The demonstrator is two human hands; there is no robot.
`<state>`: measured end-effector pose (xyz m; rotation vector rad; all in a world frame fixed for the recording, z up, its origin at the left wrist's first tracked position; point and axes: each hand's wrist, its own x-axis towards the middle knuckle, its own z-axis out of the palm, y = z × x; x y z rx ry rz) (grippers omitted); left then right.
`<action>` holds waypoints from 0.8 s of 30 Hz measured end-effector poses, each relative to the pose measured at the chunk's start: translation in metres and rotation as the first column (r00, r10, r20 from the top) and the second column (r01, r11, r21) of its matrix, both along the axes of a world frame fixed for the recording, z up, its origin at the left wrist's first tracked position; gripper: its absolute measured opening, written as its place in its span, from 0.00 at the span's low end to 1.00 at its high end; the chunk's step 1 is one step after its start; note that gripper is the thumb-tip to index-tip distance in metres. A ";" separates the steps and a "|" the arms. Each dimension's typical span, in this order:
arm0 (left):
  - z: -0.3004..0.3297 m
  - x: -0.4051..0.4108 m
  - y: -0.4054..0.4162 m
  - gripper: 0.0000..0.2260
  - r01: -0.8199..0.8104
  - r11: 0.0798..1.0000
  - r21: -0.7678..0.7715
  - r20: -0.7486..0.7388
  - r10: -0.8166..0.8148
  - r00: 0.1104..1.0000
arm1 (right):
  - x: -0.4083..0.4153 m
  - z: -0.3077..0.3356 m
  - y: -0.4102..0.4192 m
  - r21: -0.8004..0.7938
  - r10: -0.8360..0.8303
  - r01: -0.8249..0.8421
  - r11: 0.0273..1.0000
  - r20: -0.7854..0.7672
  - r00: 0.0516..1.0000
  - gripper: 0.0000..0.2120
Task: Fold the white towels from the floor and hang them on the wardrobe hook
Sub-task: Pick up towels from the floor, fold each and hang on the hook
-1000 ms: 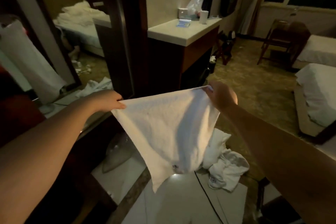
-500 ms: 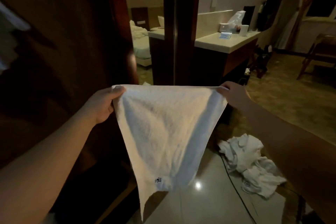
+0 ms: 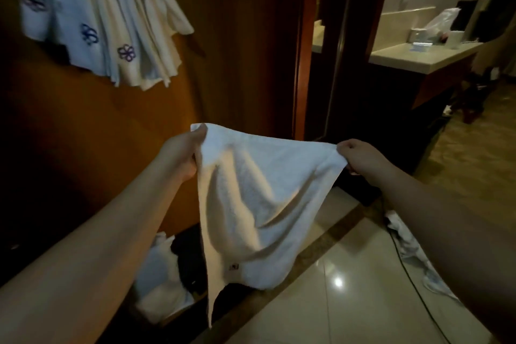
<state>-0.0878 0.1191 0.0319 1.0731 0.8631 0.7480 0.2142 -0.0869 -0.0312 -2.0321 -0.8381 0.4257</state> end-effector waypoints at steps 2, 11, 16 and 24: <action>-0.002 -0.019 -0.012 0.17 -0.016 0.999 -0.036 0.015 0.016 1.000 | -0.039 0.002 0.003 0.073 0.025 -0.020 0.997 -0.065 0.998 0.06; -0.031 -0.068 -0.088 0.13 -0.018 0.999 0.032 0.021 0.018 1.000 | -0.190 0.021 -0.001 0.221 0.351 -0.324 0.920 -0.091 0.932 0.11; -0.036 -0.079 -0.121 0.11 0.037 0.991 0.132 -0.038 -0.032 0.999 | -0.233 0.034 -0.006 0.135 0.477 -0.477 0.868 0.033 0.878 0.12; -0.024 -0.093 -0.146 0.13 0.173 0.930 0.325 -0.068 -0.160 0.985 | -0.241 0.049 -0.023 0.127 0.546 -0.568 0.813 0.170 0.820 0.15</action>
